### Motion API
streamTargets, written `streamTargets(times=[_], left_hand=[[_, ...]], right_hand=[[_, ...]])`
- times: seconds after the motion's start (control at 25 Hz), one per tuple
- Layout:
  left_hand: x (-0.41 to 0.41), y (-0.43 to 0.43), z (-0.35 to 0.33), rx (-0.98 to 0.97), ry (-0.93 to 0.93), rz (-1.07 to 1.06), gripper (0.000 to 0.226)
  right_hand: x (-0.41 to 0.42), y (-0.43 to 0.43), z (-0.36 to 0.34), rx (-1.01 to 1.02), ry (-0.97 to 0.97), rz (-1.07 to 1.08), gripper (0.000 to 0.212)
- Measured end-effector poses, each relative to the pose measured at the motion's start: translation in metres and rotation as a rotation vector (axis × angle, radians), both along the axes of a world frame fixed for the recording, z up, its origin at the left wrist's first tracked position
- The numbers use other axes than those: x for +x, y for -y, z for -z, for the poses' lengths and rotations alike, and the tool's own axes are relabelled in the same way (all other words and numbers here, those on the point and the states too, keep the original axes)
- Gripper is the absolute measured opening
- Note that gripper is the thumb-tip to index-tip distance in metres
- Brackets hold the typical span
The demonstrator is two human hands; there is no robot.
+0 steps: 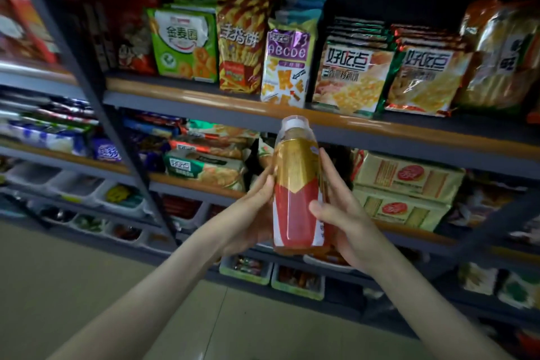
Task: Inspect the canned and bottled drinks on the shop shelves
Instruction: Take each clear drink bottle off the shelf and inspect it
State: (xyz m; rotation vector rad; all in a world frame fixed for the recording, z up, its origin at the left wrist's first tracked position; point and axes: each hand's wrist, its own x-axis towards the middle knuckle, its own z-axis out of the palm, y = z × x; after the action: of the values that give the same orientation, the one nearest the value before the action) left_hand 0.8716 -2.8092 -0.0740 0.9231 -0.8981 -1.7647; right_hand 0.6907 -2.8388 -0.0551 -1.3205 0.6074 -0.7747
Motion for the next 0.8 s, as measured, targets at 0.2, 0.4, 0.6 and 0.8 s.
streamTargets(times=[0.2, 0.4, 0.6, 0.8], left_hand=[[-0.007, -0.017, 0.015, 0.056, -0.004, 0.069, 0.107], [-0.013, -0.020, -0.002, 0.080, 0.364, -0.090, 0.078], [-0.006, -0.019, -0.010, 0.044, 0.477, -0.032, 0.058], [-0.016, -0.008, -0.006, 0.230, 0.352, -0.084, 0.052]], right_hand=[[0.001, 0.004, 0.007, 0.130, -0.161, -0.161, 0.062], [-0.001, 0.000, 0.001, -0.002, -0.418, -0.131, 0.057], [-0.008, -0.004, 0.005, 0.005, -0.341, -0.059, 0.095], [-0.024, -0.010, 0.007, -0.177, -0.443, -0.232, 0.099]])
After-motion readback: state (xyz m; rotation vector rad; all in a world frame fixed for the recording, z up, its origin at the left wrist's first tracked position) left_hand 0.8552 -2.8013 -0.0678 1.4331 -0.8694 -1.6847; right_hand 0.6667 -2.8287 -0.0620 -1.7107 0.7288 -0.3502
